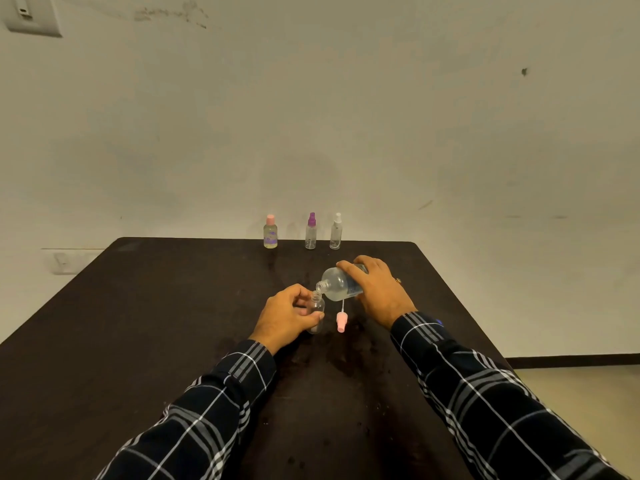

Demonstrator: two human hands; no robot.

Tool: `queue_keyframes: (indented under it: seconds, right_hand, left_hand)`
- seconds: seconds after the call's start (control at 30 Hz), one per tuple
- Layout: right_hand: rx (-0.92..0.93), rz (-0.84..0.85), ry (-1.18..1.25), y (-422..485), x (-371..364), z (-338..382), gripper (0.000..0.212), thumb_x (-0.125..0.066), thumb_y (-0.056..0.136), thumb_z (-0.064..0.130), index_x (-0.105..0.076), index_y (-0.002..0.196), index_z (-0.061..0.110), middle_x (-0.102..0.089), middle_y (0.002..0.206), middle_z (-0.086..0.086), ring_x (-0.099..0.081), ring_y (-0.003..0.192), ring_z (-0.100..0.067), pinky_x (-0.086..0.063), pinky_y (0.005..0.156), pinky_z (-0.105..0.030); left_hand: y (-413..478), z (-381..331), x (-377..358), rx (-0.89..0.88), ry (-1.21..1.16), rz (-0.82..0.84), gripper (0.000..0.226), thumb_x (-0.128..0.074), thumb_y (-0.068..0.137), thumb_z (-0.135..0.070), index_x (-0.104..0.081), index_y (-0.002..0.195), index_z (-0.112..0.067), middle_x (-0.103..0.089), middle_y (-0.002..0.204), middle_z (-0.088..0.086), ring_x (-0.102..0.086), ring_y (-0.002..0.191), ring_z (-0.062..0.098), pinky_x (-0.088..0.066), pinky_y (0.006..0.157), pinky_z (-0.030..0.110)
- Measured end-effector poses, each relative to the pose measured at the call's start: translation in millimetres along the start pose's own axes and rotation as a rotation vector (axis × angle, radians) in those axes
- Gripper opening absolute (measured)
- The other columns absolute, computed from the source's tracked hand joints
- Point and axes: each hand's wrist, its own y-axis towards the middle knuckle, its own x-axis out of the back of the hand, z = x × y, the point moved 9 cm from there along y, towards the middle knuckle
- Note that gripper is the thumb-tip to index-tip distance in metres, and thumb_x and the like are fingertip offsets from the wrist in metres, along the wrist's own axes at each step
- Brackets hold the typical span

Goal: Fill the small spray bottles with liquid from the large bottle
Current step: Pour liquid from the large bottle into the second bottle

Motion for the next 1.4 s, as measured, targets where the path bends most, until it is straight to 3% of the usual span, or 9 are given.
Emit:
queue_keyframes:
  seconds: [1.4]
  right_hand:
    - [0.033, -0.017, -0.092, 2.4, 3.6, 3.8, 0.075, -0.070, 0.091, 0.014, -0.031, 0.151, 0.037, -0.030, 0.156, -0.009, -0.024, 0.145, -0.033, -0.035, 0.117, -0.052]
  left_hand:
    - [-1.1, 0.4, 0.1, -0.010, -0.001, -0.016, 0.029, -0.088, 0.075, -0.022, -0.069, 0.095, -0.030, -0.076, 0.093, -0.009, -0.075, 0.080, 0.004, -0.061, 0.088, 0.039]
